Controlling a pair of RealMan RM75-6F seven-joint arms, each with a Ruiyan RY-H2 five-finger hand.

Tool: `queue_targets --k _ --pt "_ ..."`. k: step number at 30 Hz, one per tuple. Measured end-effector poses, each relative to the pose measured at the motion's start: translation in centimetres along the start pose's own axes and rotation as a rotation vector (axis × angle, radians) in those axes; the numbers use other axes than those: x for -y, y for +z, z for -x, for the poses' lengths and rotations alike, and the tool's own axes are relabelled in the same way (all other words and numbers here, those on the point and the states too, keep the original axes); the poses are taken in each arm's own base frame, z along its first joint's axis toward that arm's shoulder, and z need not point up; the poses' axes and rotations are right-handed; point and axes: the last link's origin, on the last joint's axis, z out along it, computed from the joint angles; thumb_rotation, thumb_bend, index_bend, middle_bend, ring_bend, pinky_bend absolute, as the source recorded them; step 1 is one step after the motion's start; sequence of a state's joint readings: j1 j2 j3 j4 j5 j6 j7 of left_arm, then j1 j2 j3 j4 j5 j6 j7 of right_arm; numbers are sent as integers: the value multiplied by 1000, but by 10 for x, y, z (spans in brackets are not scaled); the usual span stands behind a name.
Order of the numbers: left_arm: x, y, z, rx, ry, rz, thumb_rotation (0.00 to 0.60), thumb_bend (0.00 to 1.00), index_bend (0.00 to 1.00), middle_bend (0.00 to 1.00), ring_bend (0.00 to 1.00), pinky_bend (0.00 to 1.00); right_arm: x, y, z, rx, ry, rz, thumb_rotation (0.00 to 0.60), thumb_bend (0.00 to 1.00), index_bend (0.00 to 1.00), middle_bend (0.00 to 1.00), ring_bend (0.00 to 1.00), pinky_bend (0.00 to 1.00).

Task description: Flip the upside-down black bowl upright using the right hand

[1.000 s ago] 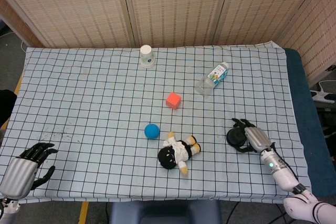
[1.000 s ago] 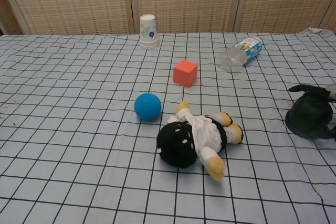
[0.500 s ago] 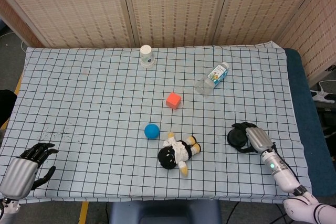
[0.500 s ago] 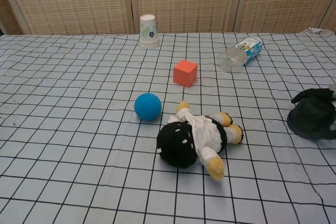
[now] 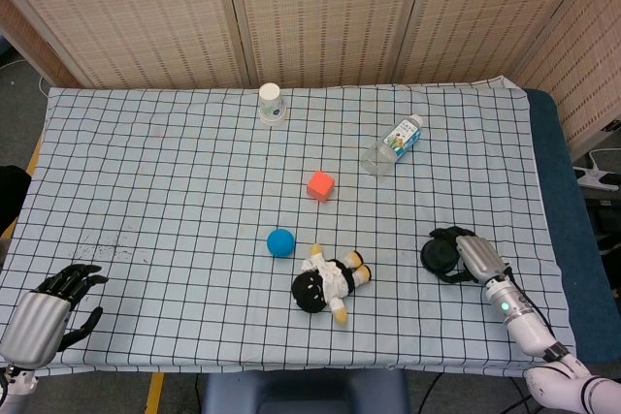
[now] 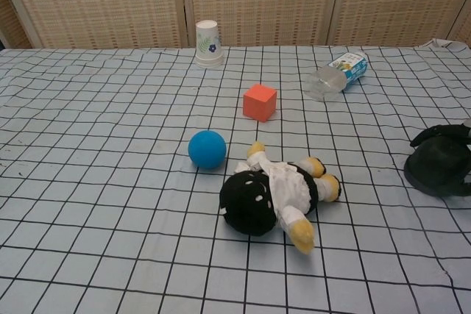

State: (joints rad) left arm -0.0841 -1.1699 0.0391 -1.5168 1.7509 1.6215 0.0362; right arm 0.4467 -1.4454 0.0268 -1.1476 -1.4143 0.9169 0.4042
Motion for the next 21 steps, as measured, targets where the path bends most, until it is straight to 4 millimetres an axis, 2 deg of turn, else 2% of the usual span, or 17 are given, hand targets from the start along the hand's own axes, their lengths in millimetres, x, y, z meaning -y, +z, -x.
queue_targets --k 4,9,14,21 --pt "0 0 0 0 0 0 600 364 333 253 220 446 0 0 -1 -8 -1 -3 600 134 243 375 121 145" --pt "0 0 0 0 0 1 600 364 333 253 221 446 -1 -1 -2 -16 -5 2 600 288 273 375 121 145" --pt "0 0 0 1 0 1 600 364 333 253 221 446 -2 -1 -3 -24 -7 10 600 349 288 375 121 145" --pt "0 0 0 1 1 1 600 364 333 253 221 446 -3 -1 -2 -20 -1 18 600 373 293 375 121 145"
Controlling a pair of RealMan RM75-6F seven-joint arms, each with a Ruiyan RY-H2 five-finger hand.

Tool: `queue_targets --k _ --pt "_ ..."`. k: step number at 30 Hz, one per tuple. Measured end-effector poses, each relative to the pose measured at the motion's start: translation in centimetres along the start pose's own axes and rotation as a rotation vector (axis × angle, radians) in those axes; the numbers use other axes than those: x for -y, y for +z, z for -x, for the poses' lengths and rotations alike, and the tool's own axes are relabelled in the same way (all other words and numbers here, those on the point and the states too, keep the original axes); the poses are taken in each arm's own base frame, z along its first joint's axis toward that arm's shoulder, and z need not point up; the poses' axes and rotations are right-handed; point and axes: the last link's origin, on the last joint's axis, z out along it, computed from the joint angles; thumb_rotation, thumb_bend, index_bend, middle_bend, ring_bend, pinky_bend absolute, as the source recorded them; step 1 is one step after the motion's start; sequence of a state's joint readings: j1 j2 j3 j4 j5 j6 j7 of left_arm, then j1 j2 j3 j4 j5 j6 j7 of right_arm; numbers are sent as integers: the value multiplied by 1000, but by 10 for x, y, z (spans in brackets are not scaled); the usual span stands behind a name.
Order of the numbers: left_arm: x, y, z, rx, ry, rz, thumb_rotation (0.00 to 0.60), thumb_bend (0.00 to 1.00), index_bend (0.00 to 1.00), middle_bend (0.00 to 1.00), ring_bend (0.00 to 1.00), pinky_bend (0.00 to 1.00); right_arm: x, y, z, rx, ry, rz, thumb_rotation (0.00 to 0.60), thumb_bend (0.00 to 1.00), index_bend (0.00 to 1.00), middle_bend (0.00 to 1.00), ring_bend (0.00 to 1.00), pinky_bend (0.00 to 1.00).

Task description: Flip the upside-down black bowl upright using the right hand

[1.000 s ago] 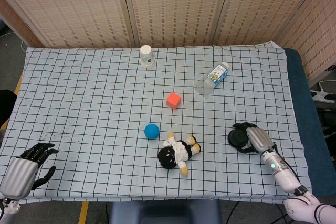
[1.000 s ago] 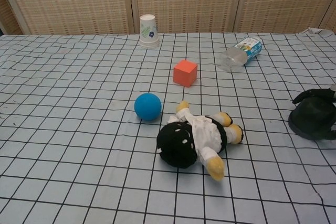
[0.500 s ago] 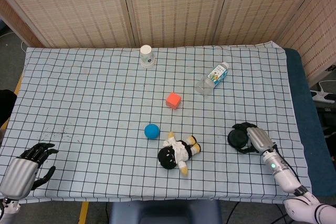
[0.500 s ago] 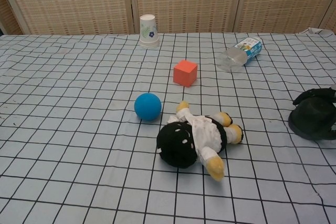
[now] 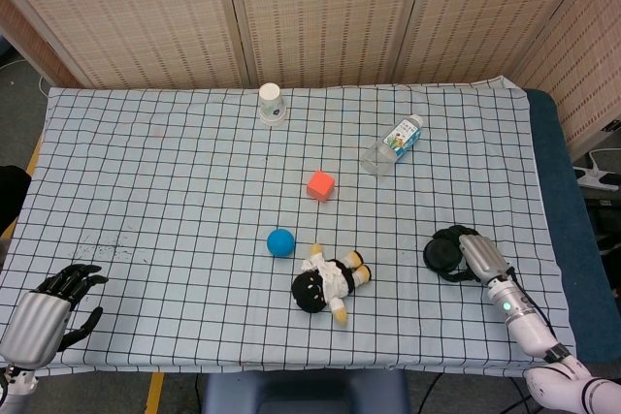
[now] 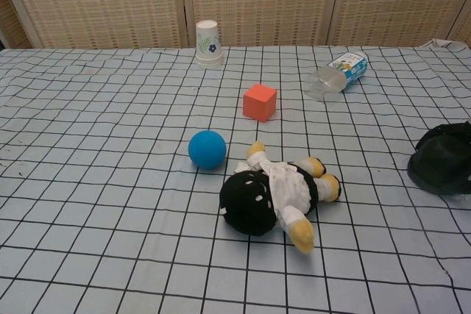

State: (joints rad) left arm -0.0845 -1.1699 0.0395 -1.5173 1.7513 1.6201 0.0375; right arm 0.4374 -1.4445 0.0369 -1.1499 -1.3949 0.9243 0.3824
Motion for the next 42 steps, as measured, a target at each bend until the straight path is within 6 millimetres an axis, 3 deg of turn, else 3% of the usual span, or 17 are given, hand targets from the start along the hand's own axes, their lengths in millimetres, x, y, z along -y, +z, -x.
queue_targets --k 9,18,21,26,36,42 --pt "0 0 0 2 0 -1 600 364 333 253 221 446 13 -4 -8 -58 40 -65 600 373 310 375 121 147" --pt "0 0 0 3 0 0 600 364 333 253 220 446 39 -19 -22 -15 333 -251 600 372 311 375 121 155" --pt "0 0 0 3 -1 1 600 364 333 253 220 446 41 -23 -27 6 349 -267 600 372 311 375 121 158" --pt "-1 0 0 2 -2 2 600 364 333 253 221 446 37 -26 -34 -1 229 -216 600 372 311 375 121 171" --pt "-1 0 0 3 -1 2 600 364 333 253 221 446 39 -33 -44 -119 -261 -18 600 372 313 375 121 176" --pt "-1 -1 0 3 -2 1 600 364 333 253 221 447 44 -36 -44 -115 -362 14 600 372 314 374 121 176"
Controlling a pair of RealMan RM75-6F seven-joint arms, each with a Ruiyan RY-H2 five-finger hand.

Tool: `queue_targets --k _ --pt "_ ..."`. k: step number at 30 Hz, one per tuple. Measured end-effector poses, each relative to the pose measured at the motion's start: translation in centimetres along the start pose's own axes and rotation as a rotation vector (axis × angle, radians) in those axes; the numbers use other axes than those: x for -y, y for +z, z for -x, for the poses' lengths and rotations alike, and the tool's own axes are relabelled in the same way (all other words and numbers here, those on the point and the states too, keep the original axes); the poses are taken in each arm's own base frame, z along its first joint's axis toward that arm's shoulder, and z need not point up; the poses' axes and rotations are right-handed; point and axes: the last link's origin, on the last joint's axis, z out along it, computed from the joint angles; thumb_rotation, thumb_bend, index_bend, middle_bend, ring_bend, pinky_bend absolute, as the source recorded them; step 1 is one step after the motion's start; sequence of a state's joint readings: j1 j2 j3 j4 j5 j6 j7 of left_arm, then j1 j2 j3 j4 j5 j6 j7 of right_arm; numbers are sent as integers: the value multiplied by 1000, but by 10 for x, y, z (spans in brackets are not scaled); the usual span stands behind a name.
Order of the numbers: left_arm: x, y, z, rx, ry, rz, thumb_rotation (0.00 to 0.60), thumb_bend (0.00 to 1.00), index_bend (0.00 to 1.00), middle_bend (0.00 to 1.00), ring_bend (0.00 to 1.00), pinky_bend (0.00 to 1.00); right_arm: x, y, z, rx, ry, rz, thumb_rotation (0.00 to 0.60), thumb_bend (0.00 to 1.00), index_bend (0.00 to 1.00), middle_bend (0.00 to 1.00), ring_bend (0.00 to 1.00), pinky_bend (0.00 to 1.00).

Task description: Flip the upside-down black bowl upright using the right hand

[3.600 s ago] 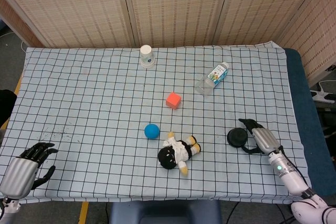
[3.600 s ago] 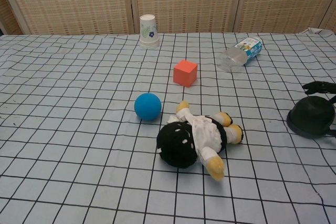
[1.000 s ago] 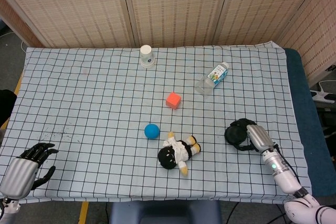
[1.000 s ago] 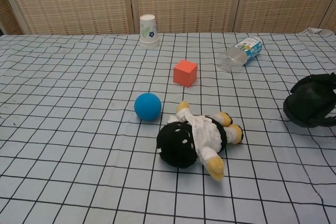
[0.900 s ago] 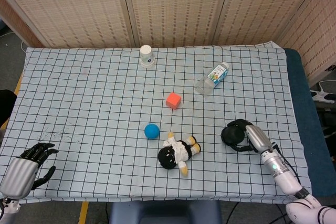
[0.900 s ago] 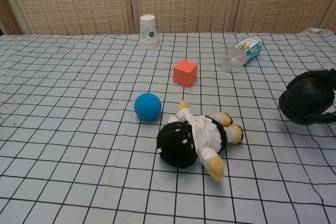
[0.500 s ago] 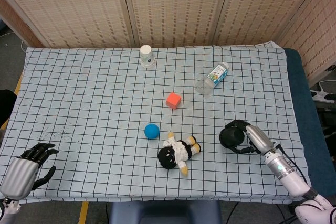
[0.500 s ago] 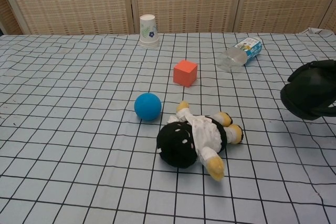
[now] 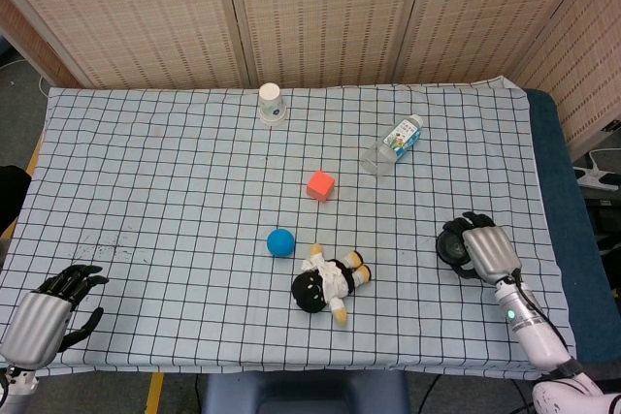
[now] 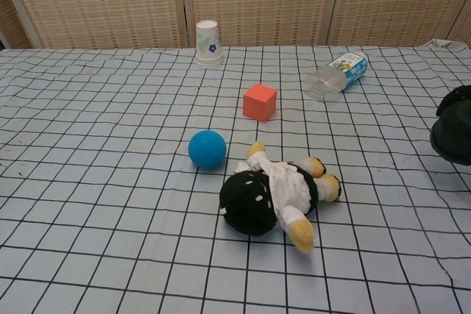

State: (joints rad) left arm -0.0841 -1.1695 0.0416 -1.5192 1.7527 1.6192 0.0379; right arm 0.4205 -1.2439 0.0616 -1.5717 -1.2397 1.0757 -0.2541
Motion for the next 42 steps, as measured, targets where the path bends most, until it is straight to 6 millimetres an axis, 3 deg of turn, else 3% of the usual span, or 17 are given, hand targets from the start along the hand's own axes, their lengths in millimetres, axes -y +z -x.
queue_targets --k 3,12,18,23,34,38,42 --pt "0 0 0 0 -1 0 600 365 333 253 221 446 4 0 -1 -5 45 -23 600 372 314 374 120 176" --pt "0 0 0 -1 -1 1 600 365 333 254 221 446 15 0 -4 -26 541 -165 600 372 315 374 120 176" --pt "0 0 0 2 2 0 600 364 333 253 221 446 10 1 -3 -9 732 -239 600 373 339 374 120 195" --pt "0 0 0 3 3 0 600 363 333 253 220 446 5 1 1 0 679 -219 600 373 345 374 120 206" --pt "0 0 1 8 4 -2 600 364 333 253 220 446 -1 1 6 -35 132 -92 600 373 380 376 181 351" --pt "0 1 2 11 6 -3 600 364 333 254 220 446 14 0 1 -53 125 -129 600 380 391 383 218 382" --pt "-1 0 3 17 7 1 600 364 333 254 221 446 50 -8 -19 -97 248 -251 600 382 392 391 227 391"
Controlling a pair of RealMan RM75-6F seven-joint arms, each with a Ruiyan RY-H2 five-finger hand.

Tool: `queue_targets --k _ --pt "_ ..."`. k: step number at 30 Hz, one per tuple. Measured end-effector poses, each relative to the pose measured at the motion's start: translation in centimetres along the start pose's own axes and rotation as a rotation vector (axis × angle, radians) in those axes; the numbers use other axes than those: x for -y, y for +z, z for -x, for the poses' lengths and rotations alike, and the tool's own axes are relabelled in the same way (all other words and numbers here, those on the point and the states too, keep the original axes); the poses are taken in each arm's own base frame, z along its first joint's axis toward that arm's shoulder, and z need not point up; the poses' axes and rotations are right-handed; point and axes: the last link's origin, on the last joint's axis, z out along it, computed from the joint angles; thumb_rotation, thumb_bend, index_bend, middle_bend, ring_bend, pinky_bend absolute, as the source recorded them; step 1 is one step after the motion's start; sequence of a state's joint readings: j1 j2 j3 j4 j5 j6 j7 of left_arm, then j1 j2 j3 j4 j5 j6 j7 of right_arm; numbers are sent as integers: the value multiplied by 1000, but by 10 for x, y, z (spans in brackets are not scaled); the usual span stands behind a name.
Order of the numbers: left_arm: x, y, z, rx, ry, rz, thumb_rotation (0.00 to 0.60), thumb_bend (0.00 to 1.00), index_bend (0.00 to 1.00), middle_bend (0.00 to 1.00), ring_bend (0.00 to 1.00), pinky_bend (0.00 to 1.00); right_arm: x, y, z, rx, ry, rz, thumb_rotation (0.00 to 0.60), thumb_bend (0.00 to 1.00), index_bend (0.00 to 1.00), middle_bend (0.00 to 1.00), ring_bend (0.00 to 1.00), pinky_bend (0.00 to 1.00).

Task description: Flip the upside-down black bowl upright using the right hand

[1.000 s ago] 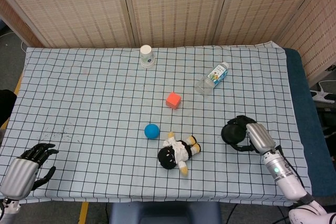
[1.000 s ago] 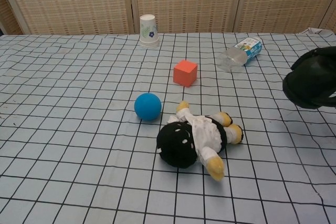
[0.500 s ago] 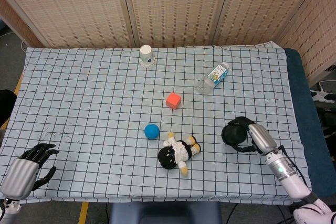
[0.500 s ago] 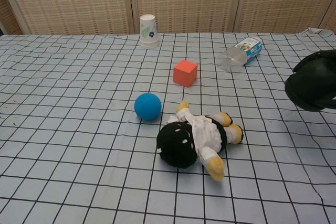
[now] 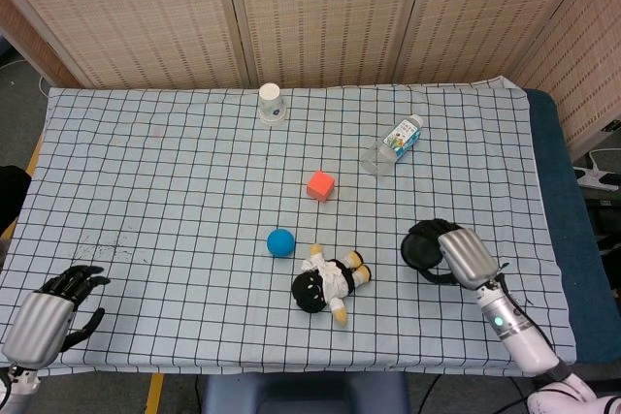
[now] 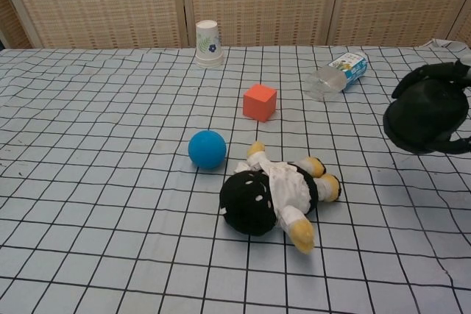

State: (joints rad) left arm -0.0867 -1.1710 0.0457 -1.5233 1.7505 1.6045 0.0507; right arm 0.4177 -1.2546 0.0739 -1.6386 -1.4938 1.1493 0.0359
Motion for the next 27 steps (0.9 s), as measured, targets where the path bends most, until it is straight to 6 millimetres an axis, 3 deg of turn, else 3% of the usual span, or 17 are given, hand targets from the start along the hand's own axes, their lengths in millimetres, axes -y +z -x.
queue_targets --k 3,5,8,13,16,20,24,27 --pt "0 -1 -1 -3 1 4 600 364 333 253 221 446 22 0 -9 -28 54 -68 600 382 394 391 227 391" --pt "0 -1 -1 -5 -1 3 600 364 333 254 221 446 23 0 -9 -28 57 -71 600 382 398 392 227 391" --pt "1 -1 -2 -7 -4 -1 600 364 333 254 220 446 8 2 -3 -7 21 -20 600 382 401 393 227 393" --pt "0 0 -2 -6 -11 4 600 365 333 254 221 447 -37 4 18 72 -51 138 600 382 405 394 227 398" --pt "-2 -1 -1 -2 -13 16 600 364 333 254 220 447 -45 5 31 110 -52 172 600 382 406 395 227 398" --pt "-4 -2 -2 -4 -12 24 600 365 333 254 220 447 -25 4 27 94 -31 101 600 382 406 395 227 398" --pt "-3 -3 -3 -9 -15 23 600 364 333 254 221 447 13 -5 13 71 43 -19 600 382 406 396 227 397" --pt "-1 -2 -3 -7 -18 19 600 364 333 254 221 447 31 -16 0 68 59 -87 600 382 406 396 227 398"
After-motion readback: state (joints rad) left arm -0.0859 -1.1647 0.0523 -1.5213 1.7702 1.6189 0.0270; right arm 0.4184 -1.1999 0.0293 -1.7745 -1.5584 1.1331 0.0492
